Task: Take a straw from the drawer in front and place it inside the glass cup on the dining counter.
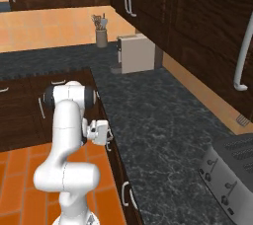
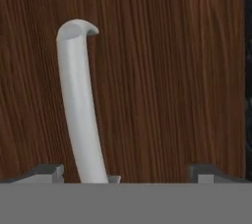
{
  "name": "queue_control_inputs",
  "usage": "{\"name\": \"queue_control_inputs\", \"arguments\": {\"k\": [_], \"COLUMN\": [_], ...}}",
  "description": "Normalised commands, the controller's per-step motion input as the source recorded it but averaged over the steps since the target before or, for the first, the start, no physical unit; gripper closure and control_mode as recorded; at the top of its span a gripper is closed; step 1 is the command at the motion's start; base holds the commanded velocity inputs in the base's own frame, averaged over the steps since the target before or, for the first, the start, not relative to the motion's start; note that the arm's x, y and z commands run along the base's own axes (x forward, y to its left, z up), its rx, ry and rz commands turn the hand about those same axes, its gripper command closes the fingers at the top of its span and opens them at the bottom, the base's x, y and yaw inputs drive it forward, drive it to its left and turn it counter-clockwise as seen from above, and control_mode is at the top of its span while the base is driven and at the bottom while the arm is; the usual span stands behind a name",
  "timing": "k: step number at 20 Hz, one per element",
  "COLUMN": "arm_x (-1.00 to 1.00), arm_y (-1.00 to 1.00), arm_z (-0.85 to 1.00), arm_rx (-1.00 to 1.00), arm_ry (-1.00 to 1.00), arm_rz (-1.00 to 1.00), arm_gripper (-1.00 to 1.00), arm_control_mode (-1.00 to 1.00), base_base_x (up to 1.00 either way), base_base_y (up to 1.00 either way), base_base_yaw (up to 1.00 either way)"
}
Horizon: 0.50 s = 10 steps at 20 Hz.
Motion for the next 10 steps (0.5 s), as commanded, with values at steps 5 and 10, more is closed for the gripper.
{"name": "queue_control_inputs", "arguments": {"k": [5, 10], "arm_x": [0.4, 0.48], "arm_y": [0.03, 0.12], "arm_z": [-0.12, -0.23], "arm_rx": [0.0, 0.0], "arm_ry": [0.08, 0.14], "arm_rz": [0.08, 0.02], "arm_gripper": [-1.0, -1.0], "arm_control_mode": [-1.0, -1.0], "base_base_x": [0.0, 0.0], "base_base_y": [0.0, 0.0], "base_base_yaw": [0.0, 0.0]}}
